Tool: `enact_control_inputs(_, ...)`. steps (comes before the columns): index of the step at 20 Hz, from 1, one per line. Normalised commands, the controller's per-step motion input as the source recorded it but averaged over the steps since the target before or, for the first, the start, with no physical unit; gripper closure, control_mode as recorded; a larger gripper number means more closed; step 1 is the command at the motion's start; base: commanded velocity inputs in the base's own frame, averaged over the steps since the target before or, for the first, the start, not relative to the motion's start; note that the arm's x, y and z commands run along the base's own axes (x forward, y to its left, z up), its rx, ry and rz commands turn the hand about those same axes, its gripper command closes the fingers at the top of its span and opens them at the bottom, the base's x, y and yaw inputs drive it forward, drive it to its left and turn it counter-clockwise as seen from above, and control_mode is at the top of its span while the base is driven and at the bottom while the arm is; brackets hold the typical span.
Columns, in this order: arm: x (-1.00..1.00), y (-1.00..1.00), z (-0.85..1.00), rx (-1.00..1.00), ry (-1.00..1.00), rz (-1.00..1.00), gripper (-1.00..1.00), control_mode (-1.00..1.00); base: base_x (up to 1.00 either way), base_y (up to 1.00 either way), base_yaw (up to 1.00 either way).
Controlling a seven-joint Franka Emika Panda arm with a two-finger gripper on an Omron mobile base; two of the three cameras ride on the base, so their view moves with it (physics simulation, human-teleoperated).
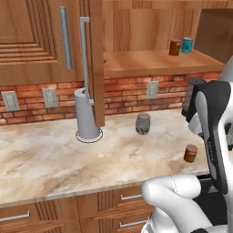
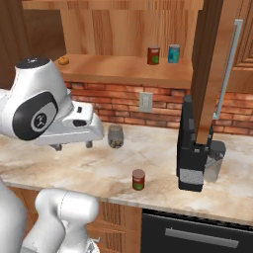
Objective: Pick the cans from the counter and place them in their designated side in the cabinet.
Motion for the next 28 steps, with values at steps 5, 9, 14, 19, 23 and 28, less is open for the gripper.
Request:
enact_control_inputs(5, 0.0, -0.14, -0.19, 0.0, -0.06, -0.07, -1.0, -1.0, 0.0, 0.0, 0.0)
enact_control_inputs(9, 0.0, -0.2, -0.06, 0.0, -0.1, -0.08, -1.0, -1.0, 0.0, 0.0, 0.0)
enact_control_inputs(14, 0.05, -0.23, 0.02, 0.0, -0.15, -0.07, -1.0, -1.0, 0.0, 0.0, 0.0)
enact_control_inputs(19, 0.16, -0.2, 0.0, 0.02, -0.09, -0.07, -1.0, -1.0, 0.0, 0.0, 0.0)
enact_control_inputs(23, 0.21, -0.13, 0.0, 0.03, -0.02, -0.08, -1.0, -1.0, 0.0, 0.0, 0.0)
enact_control_inputs(28, 0.19, -0.17, 0.0, 0.04, -0.01, -0.08, -1.0, -1.0, 0.0, 0.0, 0.0)
